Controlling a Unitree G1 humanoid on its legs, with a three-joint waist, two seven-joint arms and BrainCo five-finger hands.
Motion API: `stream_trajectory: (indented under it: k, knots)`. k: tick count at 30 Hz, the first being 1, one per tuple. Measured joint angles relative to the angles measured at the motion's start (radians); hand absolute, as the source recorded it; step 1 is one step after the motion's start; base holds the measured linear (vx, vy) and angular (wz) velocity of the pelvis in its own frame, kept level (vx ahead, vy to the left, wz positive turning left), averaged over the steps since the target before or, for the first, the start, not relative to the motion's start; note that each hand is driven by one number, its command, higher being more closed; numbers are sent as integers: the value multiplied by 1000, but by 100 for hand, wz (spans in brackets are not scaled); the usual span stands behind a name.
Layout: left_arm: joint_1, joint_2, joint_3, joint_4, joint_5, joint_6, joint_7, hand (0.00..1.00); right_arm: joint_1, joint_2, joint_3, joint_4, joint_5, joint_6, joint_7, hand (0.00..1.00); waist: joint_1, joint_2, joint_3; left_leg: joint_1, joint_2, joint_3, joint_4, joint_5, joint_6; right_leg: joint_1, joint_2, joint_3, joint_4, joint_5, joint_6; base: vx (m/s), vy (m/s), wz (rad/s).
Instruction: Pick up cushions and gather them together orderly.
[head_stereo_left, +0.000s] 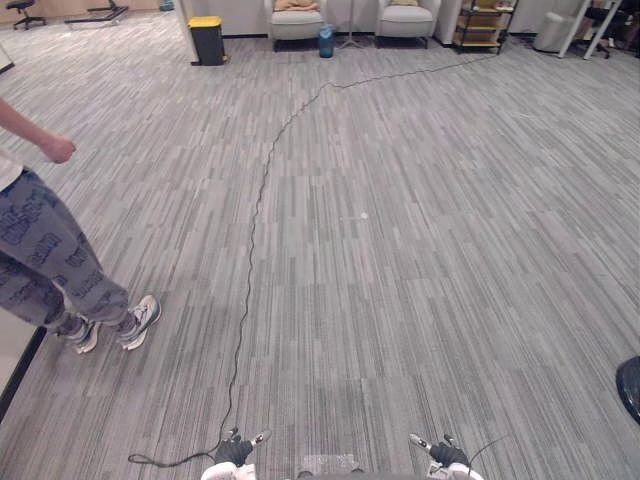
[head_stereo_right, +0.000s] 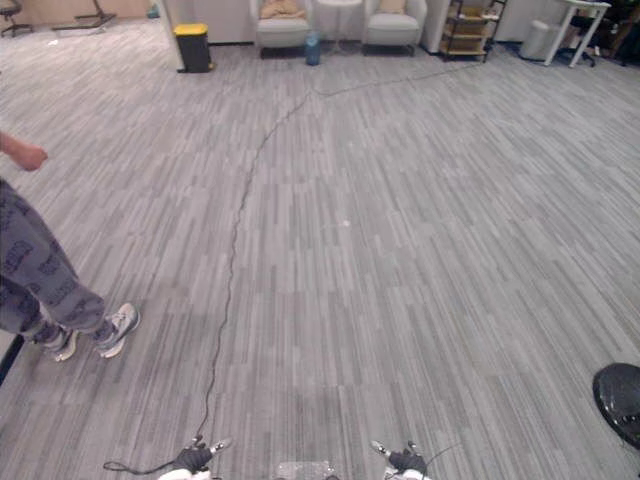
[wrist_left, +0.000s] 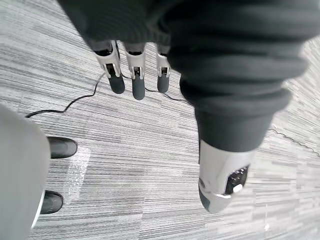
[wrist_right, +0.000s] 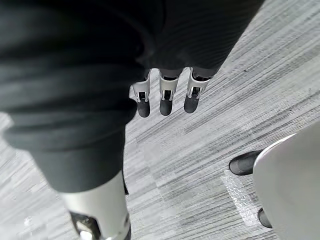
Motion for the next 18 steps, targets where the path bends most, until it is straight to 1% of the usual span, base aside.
stream_trajectory:
  k: [6, 13, 15, 18]
  knots:
    - [-2, 8, -10, 1, 4, 3, 0, 0, -15, 10, -29, 29, 0, 0, 0, 0, 0, -7, 3, 1, -4, -1, 0, 0, 0, 3, -4, -2, -2, 0, 0, -6, -2, 0]
    - [-16, 13, -24, 20, 11, 6, 1, 0, -15, 10, -28, 32, 0, 0, 0, 0, -1, -8, 6, 4, -4, -5, -1, 1, 1, 13, -4, -5, -4, 0, 0, -44, -18, 2]
    - [-19, 20, -48, 20, 12, 8, 1, 0, -14, 10, -28, 32, 0, 0, 0, 0, -1, -9, 6, 2, -4, -15, -1, 1, 1, 14, -5, -8, -5, -3, 4, -45, -23, 8]
    - [-23, 23, -50, 18, 12, 13, 1, 0, -16, 9, -28, 31, 0, -1, -2, 0, -2, -12, 12, -6, -4, -18, -1, -4, -6, 4, -5, -18, -1, -8, 0, -26, -21, 4]
